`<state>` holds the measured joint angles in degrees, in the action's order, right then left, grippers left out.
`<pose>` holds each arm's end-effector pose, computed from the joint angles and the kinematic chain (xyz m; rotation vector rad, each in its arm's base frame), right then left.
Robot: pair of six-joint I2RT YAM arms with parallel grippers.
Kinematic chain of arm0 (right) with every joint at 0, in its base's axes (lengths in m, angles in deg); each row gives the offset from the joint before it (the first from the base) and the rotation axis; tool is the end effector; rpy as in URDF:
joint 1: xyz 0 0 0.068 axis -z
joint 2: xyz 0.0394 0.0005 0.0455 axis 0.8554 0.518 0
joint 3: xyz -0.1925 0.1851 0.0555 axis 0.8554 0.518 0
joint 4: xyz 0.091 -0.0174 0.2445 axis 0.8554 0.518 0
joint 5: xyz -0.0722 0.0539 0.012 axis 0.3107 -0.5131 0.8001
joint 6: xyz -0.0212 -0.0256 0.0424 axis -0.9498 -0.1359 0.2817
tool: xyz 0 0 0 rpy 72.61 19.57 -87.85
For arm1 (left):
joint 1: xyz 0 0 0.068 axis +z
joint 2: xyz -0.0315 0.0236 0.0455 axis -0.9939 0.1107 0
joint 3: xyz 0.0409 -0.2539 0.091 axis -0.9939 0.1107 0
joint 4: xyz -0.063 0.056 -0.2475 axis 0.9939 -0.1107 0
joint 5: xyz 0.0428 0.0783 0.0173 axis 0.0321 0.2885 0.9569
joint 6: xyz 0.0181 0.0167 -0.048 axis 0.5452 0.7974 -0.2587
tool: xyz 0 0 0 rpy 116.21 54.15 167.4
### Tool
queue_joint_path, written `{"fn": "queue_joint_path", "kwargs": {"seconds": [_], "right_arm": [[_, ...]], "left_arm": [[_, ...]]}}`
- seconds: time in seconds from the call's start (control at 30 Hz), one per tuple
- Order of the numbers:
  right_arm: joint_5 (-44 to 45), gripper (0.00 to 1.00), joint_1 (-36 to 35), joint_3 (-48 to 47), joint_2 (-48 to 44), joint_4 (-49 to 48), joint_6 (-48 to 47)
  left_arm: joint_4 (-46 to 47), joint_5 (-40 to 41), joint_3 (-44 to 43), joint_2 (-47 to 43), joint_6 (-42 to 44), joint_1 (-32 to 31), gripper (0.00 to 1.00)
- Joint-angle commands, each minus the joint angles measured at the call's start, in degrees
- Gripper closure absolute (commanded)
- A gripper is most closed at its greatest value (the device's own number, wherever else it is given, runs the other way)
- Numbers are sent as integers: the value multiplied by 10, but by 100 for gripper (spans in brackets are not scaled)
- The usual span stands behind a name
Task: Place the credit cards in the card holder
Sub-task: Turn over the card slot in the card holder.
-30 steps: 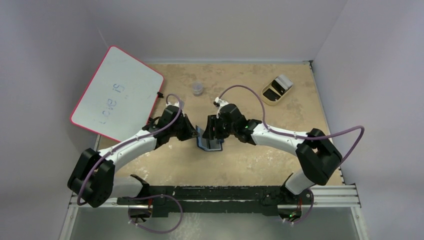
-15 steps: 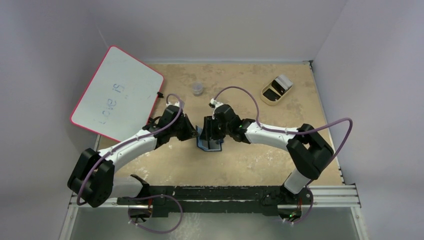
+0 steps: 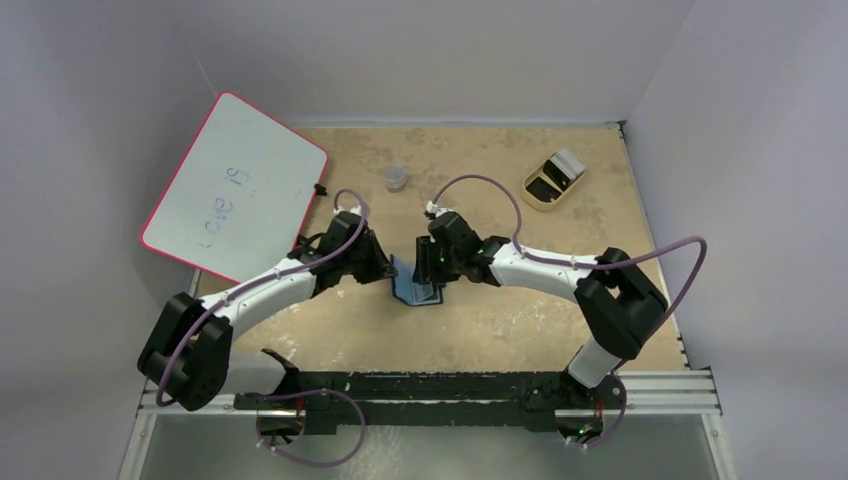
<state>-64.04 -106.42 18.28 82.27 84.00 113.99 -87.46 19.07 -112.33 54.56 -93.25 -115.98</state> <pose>0.2358 0.2606 0.1985 -0.2428 2.4153 0.7699 0.2178 -0.1436 0.1980 -0.3767 2.5237 -0.8150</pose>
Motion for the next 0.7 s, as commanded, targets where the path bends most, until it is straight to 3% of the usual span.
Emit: {"fn": "queue_joint_path", "kwargs": {"seconds": [0.0, 0.3, 0.67], "right_arm": [[59, 53, -2, -12, -39, 49, -2], [104, 53, 63, -2, -96, 98, -58], [210, 54, 190, -107, -68, 73, -289]], "left_arm": [[11, 8, -23, 10, 24, -3, 100], [22, -27, -22, 34, 45, -3, 100], [59, -50, 3, 21, 48, -3, 100]]}}
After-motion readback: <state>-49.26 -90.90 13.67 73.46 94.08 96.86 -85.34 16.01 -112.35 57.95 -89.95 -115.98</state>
